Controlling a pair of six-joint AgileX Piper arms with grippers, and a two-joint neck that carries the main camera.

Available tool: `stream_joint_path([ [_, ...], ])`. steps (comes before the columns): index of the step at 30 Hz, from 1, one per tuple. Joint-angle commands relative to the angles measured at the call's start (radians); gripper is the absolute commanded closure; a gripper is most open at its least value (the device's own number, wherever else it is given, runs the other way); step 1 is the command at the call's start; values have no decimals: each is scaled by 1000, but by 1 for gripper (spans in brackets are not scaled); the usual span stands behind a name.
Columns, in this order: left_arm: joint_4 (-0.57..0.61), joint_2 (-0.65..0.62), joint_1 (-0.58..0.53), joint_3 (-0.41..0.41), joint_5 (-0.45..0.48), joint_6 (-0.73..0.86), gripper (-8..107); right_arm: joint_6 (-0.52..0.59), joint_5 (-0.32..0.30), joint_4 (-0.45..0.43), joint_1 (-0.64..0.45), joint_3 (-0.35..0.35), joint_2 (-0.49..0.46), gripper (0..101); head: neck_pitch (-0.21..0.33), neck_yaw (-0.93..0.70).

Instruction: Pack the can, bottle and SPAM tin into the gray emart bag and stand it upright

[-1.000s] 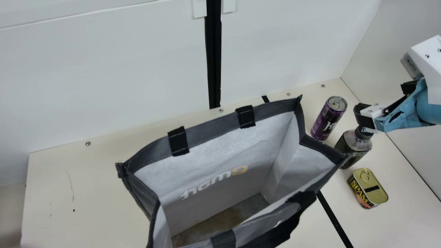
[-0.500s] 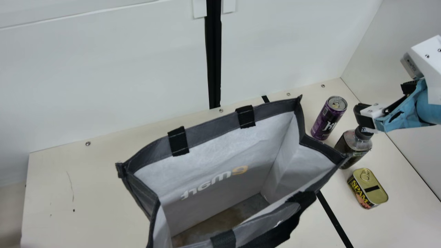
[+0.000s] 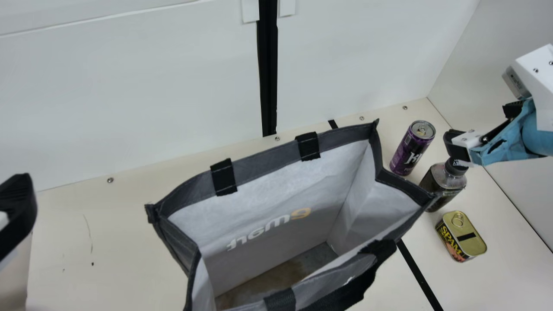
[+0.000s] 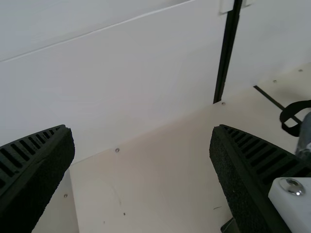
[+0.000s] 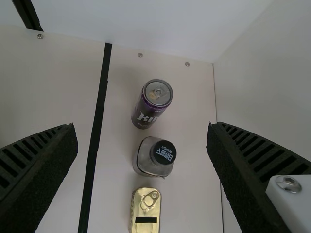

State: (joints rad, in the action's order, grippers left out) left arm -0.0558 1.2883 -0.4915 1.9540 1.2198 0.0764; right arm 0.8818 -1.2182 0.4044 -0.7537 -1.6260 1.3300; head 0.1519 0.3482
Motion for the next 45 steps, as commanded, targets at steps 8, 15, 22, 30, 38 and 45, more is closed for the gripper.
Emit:
stream_joint_path([
  [8, -82, 59, -155, 63, 0, -38, 9, 0, 0, 0, 0, 0, 0, 6, 23, 1],
  [15, -77, 98, -219, 95, 0, -23, 9, 0, 0, 0, 0, 0, 0, 6, 23, 1],
  [22, -78, 138, -275, 128, 0, -8, 9, 0, 0, 0, 0, 0, 0, 6, 23, 1],
  [30, -71, 201, -340, 180, 0, 5, 9, 0, 0, 0, 0, 0, 0, 6, 23, 1],
  [38, -40, 269, -380, 239, 0, 32, 9, 0, 0, 0, 0, 0, 0, 6, 23, 1],
  [45, -8, 332, -396, 290, 0, 52, 9, 0, 0, 0, 0, 0, 0, 6, 23, 1],
])
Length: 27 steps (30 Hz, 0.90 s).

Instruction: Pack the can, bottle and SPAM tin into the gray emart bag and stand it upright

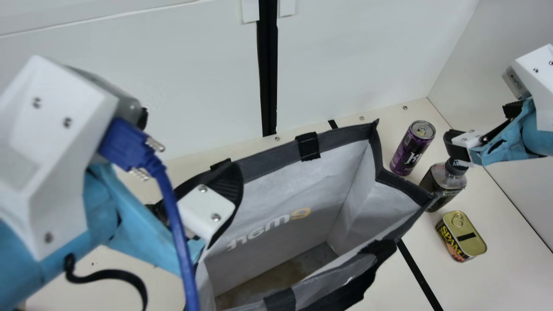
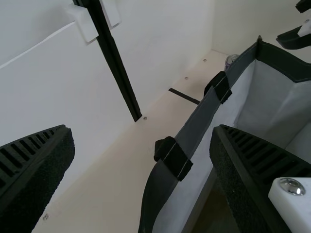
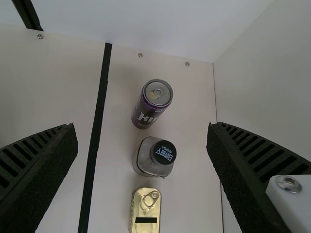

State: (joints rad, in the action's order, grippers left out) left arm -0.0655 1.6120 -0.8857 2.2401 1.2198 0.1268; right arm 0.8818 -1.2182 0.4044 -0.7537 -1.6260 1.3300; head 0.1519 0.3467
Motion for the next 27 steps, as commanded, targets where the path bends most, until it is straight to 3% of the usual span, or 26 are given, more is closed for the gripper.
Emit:
stream_joint_path([
  [1, 7, 17, -3, 10, 0, 3, 9, 0, 0, 0, 0, 0, 0, 6, 23, 2],
  [27, 190, 214, 0, 76, 0, 92, 9, 0, 0, 0, 0, 0, 0, 6, 23, 2],
])
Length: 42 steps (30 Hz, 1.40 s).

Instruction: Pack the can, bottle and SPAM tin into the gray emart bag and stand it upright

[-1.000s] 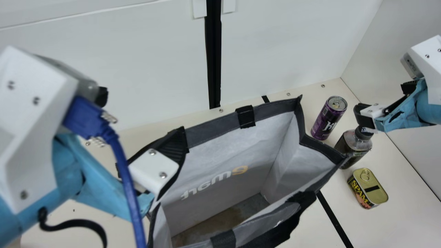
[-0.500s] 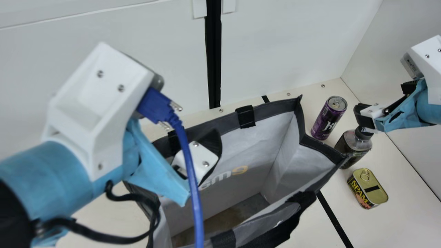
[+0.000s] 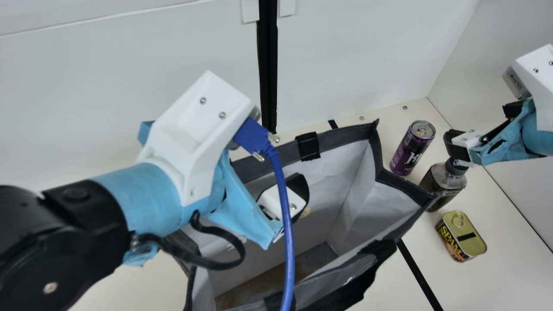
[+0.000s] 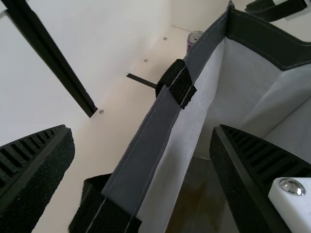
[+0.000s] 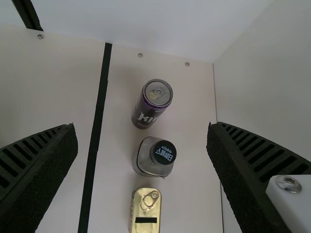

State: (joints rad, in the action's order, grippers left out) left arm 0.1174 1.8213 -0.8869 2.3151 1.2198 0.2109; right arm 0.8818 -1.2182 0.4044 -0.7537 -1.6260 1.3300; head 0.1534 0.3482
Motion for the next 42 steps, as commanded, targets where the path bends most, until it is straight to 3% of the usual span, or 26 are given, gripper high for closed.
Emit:
stream_joint_path([
  [1, 13, 11, 3, 1, 0, 16, 9, 0, 0, 0, 0, 0, 0, 6, 21, 1],
  [12, 39, 45, 3, -19, 0, 75, 9, 0, 0, 0, 0, 0, 0, 6, 21, 1],
  [27, 12, 27, 3, -62, 0, 68, 107, 0, 0, 0, 0, 0, 0, 6, 21, 1],
  [42, -125, -42, 25, -97, 0, -93, 107, 0, 0, 0, 0, 0, 0, 6, 21, 1],
])
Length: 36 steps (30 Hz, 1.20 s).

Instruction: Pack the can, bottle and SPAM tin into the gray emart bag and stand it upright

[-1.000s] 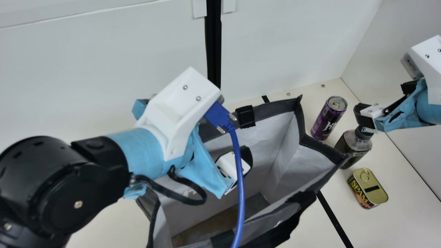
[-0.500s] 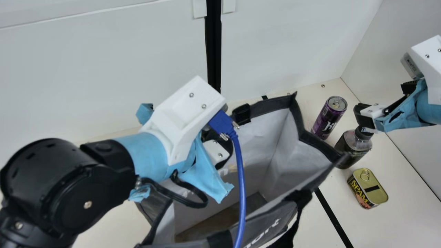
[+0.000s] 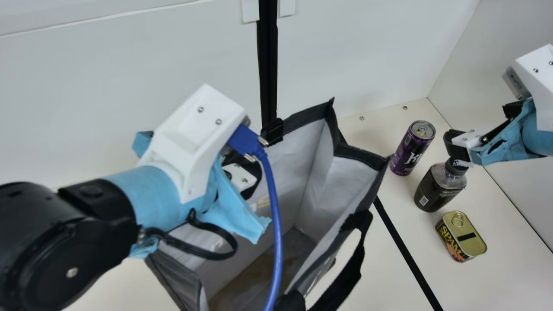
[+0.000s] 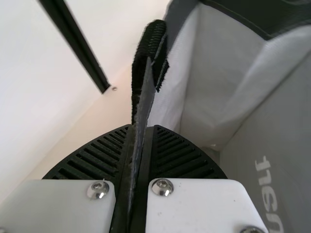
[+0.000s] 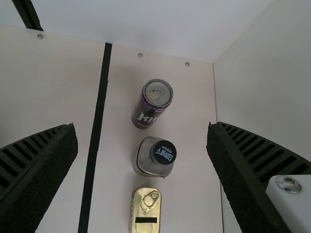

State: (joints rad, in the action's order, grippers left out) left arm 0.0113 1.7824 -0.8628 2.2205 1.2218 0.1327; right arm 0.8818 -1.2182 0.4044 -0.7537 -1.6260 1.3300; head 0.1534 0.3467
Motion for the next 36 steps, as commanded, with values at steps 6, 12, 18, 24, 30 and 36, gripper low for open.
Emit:
stream_joint_path([
  [6, -132, -45, 6, -21, -2, -75, 107, 0, 0, 0, 0, 0, 0, 6, 21, 2],
  [12, -259, -96, 8, -57, -2, -131, 107, 0, 0, 0, 0, 0, 0, 6, 21, 2],
  [18, -399, -154, 3, -110, -2, -190, 107, 0, 0, 0, 0, 0, 0, 6, 21, 2],
  [24, -537, -207, -8, -173, -2, -245, 107, 0, 0, 0, 0, 0, 0, 6, 21, 2],
  [30, -658, -252, -29, -247, -2, -302, 107, 0, 0, 0, 0, 0, 0, 6, 21, 2],
  [36, -738, -286, -64, -332, -2, -371, 107, 0, 0, 0, 0, 0, 0, 6, 21, 2],
])
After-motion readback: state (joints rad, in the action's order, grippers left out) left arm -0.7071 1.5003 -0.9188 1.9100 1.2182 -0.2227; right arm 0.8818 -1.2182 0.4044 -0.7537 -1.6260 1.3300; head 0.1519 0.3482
